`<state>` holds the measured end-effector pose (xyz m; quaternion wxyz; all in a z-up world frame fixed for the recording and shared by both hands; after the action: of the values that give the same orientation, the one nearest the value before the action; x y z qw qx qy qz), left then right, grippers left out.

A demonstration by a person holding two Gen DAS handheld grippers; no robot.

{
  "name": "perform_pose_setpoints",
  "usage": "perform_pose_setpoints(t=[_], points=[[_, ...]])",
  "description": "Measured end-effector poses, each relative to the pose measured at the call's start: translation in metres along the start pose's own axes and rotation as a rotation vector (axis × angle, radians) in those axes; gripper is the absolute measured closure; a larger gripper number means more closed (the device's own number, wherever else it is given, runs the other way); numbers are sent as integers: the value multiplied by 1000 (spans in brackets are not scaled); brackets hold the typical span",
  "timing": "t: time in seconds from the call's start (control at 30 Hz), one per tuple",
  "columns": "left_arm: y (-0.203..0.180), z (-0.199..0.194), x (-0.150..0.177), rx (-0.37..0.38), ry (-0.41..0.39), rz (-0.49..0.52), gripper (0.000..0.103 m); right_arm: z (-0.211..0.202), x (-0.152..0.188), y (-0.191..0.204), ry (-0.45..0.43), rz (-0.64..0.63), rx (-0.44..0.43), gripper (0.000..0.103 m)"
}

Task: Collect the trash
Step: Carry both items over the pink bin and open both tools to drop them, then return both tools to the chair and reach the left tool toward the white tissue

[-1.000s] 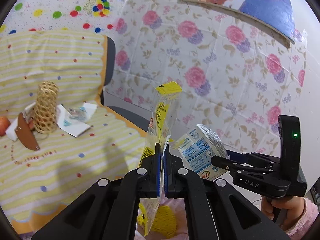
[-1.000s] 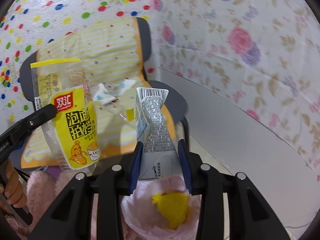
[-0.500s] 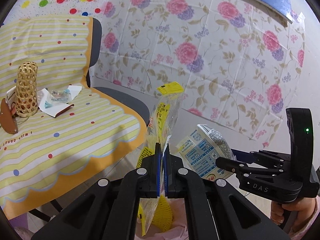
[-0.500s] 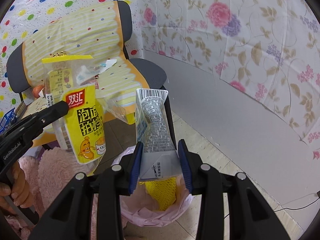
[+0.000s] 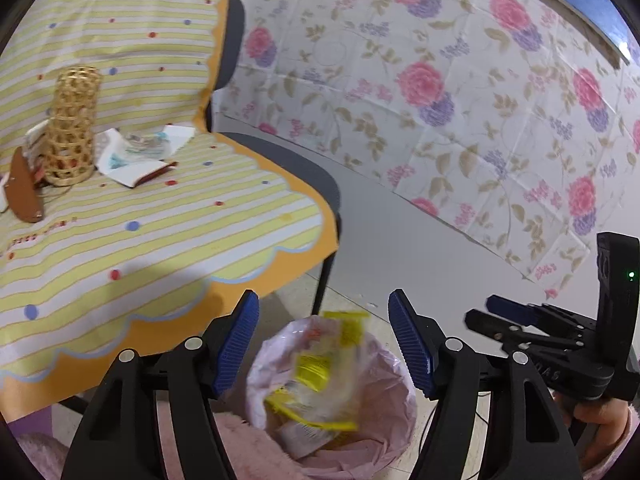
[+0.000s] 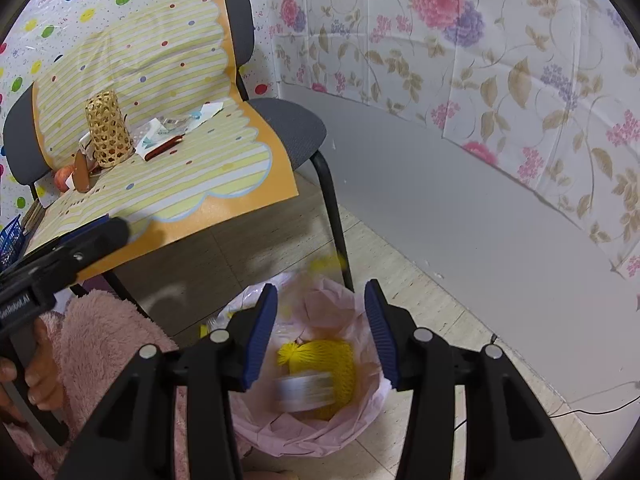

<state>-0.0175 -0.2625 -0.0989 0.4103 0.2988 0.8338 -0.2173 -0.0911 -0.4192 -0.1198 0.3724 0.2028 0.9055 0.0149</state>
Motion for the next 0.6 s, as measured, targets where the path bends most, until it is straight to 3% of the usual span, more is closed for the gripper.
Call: perform_pose_setpoints(t=[0.3, 0.53, 0.6], points=[[50, -44, 11, -141, 1, -24, 35, -19, -15, 19, -38, -1, -51, 58], [79, -70, 16, -220, 4, -62, 35, -28, -20, 62, -55, -64, -133, 58], [89, -76, 18, -242, 2, -76, 34, -28, -23, 77, -60, -83, -158, 53]])
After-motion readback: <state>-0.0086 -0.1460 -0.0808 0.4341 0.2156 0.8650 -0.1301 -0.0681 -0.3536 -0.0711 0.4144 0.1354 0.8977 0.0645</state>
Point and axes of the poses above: each gripper's, at about its wrist camera, not at the fingertips, and z roughly the way its jaws point, y to its left, x to its underside, the point moved 10 cm from there along z, roughly the way its jaws point, and after that the axes turned 12 degrees about z, right-handed, at the moved point
